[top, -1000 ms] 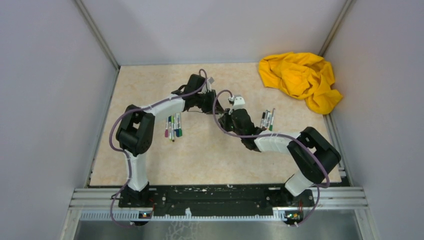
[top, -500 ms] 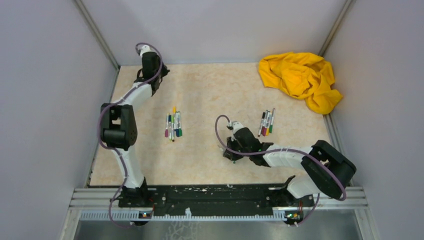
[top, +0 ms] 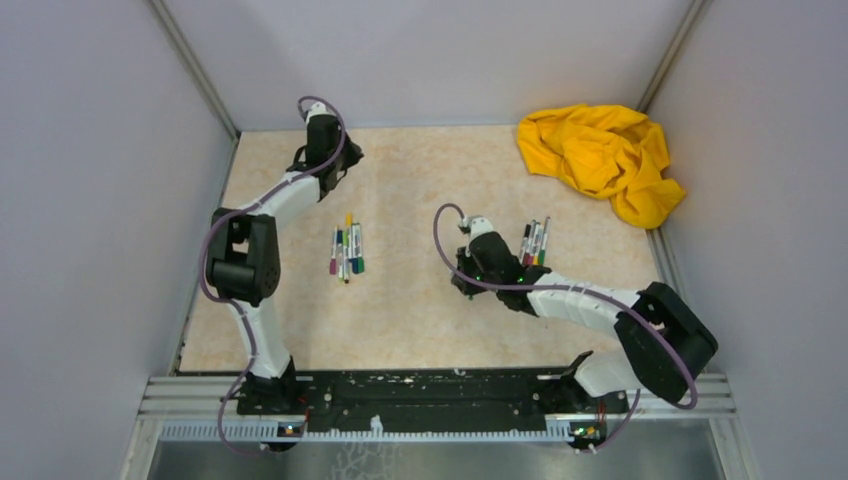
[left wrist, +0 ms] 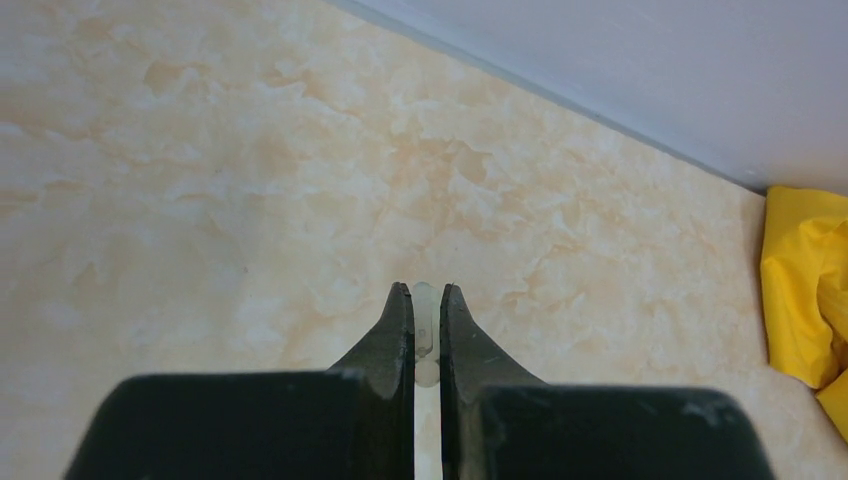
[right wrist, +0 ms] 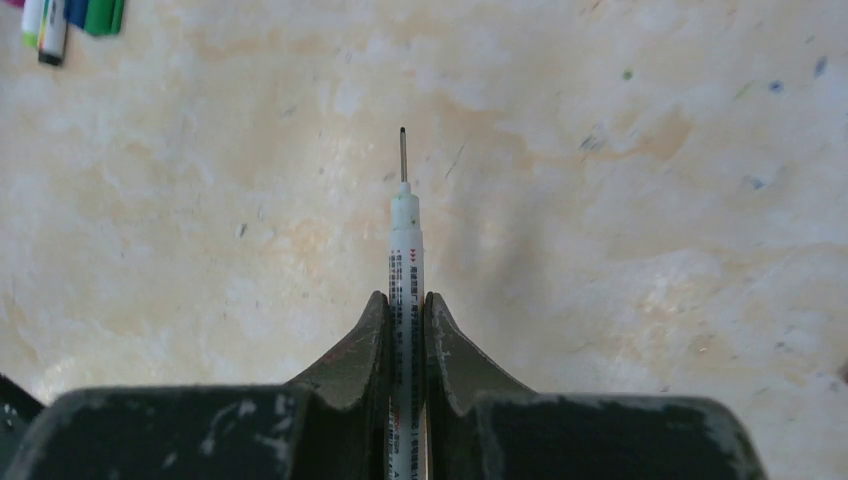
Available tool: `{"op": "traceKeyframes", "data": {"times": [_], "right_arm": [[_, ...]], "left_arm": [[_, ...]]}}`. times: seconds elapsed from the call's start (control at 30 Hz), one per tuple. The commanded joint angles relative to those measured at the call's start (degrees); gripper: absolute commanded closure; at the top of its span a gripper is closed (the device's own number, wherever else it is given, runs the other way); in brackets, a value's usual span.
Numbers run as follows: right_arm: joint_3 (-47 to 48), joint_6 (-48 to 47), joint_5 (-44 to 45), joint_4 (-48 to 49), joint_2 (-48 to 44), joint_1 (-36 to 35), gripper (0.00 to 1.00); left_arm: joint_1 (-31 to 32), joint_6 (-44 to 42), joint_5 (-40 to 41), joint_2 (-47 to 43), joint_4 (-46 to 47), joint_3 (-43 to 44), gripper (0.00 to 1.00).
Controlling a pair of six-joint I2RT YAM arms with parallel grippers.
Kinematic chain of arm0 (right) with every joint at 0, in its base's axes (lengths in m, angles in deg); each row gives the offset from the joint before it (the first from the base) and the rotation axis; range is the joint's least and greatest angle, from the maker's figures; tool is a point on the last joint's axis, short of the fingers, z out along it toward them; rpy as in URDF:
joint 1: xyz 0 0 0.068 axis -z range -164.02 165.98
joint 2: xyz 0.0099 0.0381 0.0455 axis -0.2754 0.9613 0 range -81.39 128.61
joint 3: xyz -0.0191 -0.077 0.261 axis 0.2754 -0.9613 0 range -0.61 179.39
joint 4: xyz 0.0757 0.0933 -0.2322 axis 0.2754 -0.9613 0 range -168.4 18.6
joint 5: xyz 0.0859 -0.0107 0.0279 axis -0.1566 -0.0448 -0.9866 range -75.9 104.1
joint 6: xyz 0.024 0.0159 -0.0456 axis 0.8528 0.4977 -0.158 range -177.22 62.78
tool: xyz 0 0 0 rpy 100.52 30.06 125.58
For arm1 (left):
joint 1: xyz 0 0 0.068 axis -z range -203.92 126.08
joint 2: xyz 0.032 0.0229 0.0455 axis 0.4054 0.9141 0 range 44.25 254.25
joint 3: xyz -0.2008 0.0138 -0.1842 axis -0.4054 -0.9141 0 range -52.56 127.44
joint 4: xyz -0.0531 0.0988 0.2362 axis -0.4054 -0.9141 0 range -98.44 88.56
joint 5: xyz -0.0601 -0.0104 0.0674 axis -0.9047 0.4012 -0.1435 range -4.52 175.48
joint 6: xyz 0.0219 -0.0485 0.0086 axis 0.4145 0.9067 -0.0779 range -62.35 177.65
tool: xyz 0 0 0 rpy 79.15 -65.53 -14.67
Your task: Open the pen caps
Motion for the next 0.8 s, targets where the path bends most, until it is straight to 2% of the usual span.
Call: {"op": "traceKeyframes", "data": {"times": [0.0,0.27,0.43,0.57,0.67,0.77], "right_arm": [[5.1,-2.92,4.58,2.28,-0.52,4.29,1.0],[10.71,-5.04,7.53,7.86,11.56,8.78,1.0],[13.79,-5.33,11.53,11.31,18.05,10.38,1.0],[16.47,-5.23,13.83,12.6,22.28,11.11,1.0],[18.64,-4.88,15.29,12.87,25.11,11.1,1.0],[21.35,-4.31,15.05,13.14,28.3,11.14,0.96]], "left_arm": [[1.62,0.17,0.12,-2.84,-3.01,-2.13,1.0],[4.67,-0.97,-3.41,-0.38,-9.91,-1.72,1.0],[6.85,-2.95,-6.14,3.38,-16.01,1.9,1.0],[8.48,-3.53,-8.21,5.59,-18.07,2.21,0.89],[9.86,-4.02,-10.28,7.33,-19.08,2.45,0.85],[10.83,-4.05,-12.31,9.06,-19.33,2.57,0.79]]}}
